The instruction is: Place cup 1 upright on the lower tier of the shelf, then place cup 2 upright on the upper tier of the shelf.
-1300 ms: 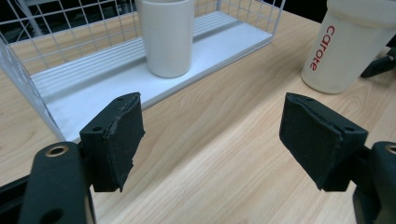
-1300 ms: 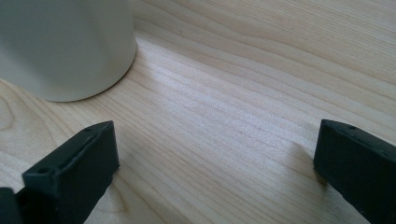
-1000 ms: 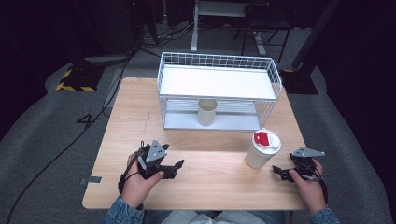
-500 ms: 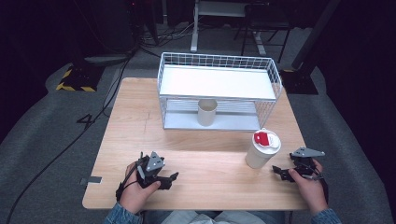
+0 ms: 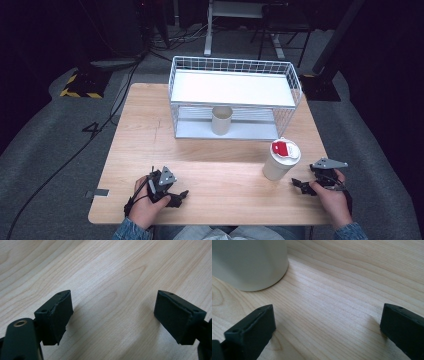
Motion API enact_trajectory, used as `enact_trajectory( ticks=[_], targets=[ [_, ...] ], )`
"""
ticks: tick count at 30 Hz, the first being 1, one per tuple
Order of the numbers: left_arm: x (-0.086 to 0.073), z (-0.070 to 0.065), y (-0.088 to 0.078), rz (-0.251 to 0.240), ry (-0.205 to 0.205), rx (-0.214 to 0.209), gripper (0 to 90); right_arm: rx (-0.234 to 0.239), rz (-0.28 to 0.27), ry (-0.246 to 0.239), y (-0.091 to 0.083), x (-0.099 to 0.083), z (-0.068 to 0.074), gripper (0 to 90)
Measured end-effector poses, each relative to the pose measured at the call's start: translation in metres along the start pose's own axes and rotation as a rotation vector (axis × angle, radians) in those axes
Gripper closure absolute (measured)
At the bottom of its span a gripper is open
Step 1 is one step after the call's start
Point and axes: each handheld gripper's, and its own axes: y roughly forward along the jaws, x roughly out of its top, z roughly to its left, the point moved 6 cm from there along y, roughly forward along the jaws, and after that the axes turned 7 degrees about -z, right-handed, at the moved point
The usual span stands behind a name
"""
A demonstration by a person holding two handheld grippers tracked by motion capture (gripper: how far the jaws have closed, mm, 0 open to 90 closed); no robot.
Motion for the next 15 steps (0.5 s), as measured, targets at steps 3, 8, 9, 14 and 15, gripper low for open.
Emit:
enact_trajectory(
  ticks=[3, 8, 9, 14, 15],
  targets=[
    [0.0002, 0.002, 0.0011, -0.004, -0.001, -0.001, 14.4, 0.005, 0.001, -0.003, -0.0004, -0.0003, 0.0003, 0.0],
    [0.001, 0.0039, 0.0025, 0.001, 0.002, 0.003, 12.9, 0.0, 0.0, 0.002, -0.0006, -0.0004, 0.0006, 0.0],
    [0.0015, 0.0051, 0.0034, 0.002, 0.004, 0.007, 11.5, -0.001, 0.0, 0.005, -0.0007, -0.0005, 0.0008, 0.0],
    [0.0036, 0.0089, 0.0081, 0.019, -0.007, 0.01, 4.3, -0.014, -0.004, 0.024, -0.0029, -0.0018, 0.0008, 0.2],
    [0.0037, 0.0094, 0.0083, 0.021, -0.016, 0.017, 3.5, -0.014, -0.006, 0.025, -0.0037, -0.0019, 0.0001, 0.2]
  ],
)
